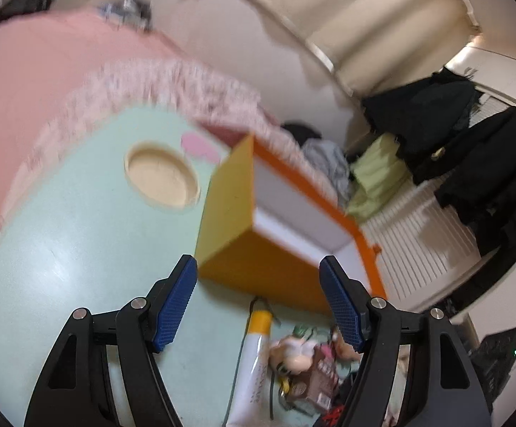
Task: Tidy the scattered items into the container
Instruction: 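Grasp the brown plush in the box with the right gripper, place it on the table, then grasp the silver metal clip in the box with the left gripper, set it on the table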
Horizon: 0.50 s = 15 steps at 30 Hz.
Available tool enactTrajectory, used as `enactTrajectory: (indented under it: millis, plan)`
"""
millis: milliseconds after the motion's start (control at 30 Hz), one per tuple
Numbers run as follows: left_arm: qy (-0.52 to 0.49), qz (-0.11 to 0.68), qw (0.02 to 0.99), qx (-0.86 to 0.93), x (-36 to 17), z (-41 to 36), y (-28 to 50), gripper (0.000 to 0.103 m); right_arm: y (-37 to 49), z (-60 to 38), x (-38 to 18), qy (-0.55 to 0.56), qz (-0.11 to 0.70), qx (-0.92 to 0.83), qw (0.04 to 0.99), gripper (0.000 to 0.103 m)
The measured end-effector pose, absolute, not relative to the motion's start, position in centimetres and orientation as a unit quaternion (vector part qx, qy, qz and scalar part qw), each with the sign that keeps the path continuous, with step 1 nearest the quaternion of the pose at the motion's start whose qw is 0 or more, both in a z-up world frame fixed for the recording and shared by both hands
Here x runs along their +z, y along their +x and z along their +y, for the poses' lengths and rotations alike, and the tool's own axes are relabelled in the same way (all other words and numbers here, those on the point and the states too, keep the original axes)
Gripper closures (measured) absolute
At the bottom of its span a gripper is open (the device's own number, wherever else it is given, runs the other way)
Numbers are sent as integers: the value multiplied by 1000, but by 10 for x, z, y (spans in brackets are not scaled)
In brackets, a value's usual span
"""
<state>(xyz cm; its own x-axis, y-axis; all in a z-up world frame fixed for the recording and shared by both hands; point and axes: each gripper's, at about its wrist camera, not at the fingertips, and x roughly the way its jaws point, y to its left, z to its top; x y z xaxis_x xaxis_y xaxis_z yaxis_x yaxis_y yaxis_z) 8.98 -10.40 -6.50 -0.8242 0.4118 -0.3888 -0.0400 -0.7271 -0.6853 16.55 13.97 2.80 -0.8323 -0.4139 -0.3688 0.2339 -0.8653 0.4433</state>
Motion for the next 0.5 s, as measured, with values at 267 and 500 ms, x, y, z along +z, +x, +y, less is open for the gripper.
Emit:
enactTrajectory:
  millis: [267, 500]
  plan:
    - [-337, -244, 219, 883, 21, -55, 44, 32, 158, 167, 11, 259, -258, -918, 154, 12]
    - [-600, -160, 258, 740, 10, 55, -51, 32, 158, 166, 7, 262, -263, -915, 158, 12]
